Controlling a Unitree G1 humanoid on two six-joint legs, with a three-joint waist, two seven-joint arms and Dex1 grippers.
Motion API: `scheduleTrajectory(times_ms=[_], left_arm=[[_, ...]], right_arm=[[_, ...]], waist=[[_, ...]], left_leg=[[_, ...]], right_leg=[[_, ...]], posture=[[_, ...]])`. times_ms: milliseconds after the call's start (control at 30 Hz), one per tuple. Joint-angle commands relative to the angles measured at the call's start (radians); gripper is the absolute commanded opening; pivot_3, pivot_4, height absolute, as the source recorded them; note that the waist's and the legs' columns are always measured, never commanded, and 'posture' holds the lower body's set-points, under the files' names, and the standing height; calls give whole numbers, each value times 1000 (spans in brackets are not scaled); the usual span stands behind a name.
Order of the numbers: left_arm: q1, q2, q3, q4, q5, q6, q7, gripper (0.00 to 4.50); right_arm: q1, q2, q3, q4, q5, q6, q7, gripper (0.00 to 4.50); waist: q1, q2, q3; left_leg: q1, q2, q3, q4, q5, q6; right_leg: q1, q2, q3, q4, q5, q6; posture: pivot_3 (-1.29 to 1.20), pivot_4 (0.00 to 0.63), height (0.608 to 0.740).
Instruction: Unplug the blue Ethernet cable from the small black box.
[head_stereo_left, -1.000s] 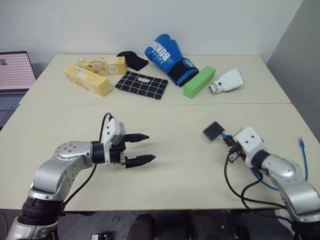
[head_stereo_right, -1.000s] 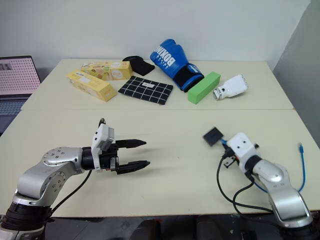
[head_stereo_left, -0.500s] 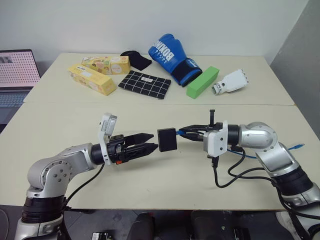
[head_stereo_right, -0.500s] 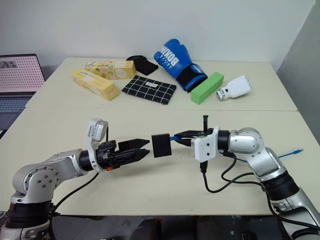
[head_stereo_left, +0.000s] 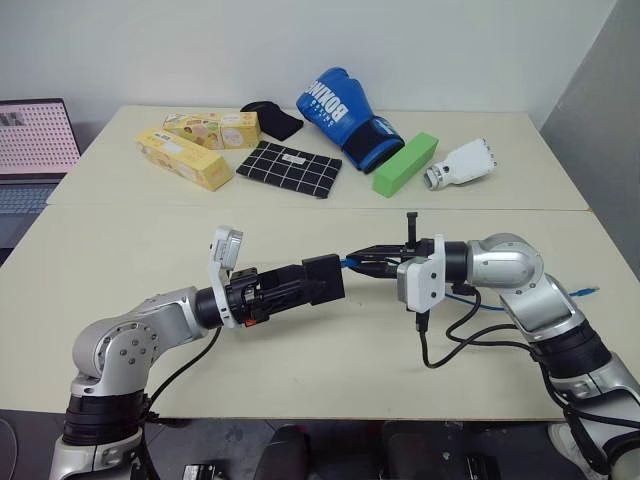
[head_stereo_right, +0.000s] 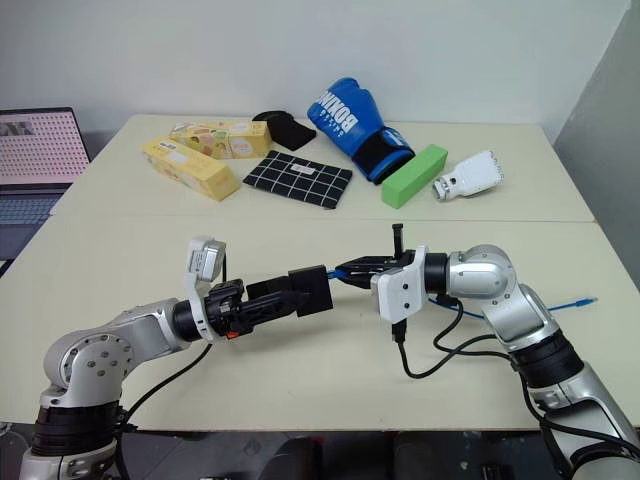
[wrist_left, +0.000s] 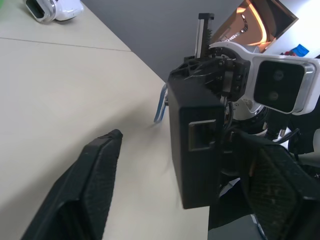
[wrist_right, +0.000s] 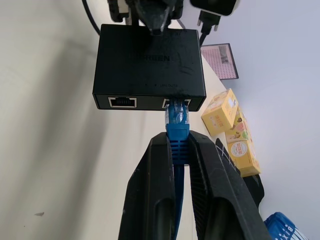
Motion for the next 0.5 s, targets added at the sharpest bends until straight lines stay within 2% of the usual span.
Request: scheduleTrajectory(times_ms=[33, 67, 200, 233, 367, 467, 500], left_arm=[[-13, -6, -10, -11, -15, -2, -12, 2809], [-13, -6, -13, -11, -12, -2, -12, 2707], [-16, -9, -23, -8, -4, -8, -8, 1733], [-16, -10, -24, -7, -2, -9, -6, 1656], [-18, -9, -26, -1, 3, -11, -5, 790], [-16, -2, -25, 8, 9, -12, -14, 778], [-15, 4, -27, 9, 14, -13, -21, 778]], right_arm=[[-21, 4, -22, -29, -9, -28, -14, 128], [-21, 5, -22, -30, -12, -31, -16, 128], [-21, 10, -23, -32, -23, -42, -23, 127], [-20, 12, -22, -33, -25, -43, -25, 127], [-12, 15, -16, -41, -36, -47, -28, 127], [-6, 12, -15, -49, -28, -48, -22, 127], [-4, 10, -16, -52, -22, -44, -18, 477]], waist=[[0, 0, 0], [0, 0, 0], [0, 0, 0], [0, 0, 0], [0, 0, 0], [0, 0, 0], [0, 0, 0]], left_leg=[[0, 0, 0, 0, 0, 0], [0, 0, 0, 0, 0, -1], [0, 0, 0, 0, 0, -1], [0, 0, 0, 0, 1, -1], [0, 0, 0, 0, 1, -1], [0, 0, 0, 0, 0, -1], [0, 0, 0, 0, 0, -1]], right_leg=[[0, 0, 0, 0, 0, 0], [0, 0, 0, 0, 0, 0], [0, 0, 0, 0, 0, 0], [0, 0, 0, 0, 0, 0], [0, 0, 0, 0, 0, 0], [0, 0, 0, 0, 0, 0], [0, 0, 0, 0, 0, 0]], posture=[[0, 150, 740], [0, 150, 740], [0, 150, 740], [0, 150, 740], [0, 150, 740], [0, 150, 740], [0, 150, 740]])
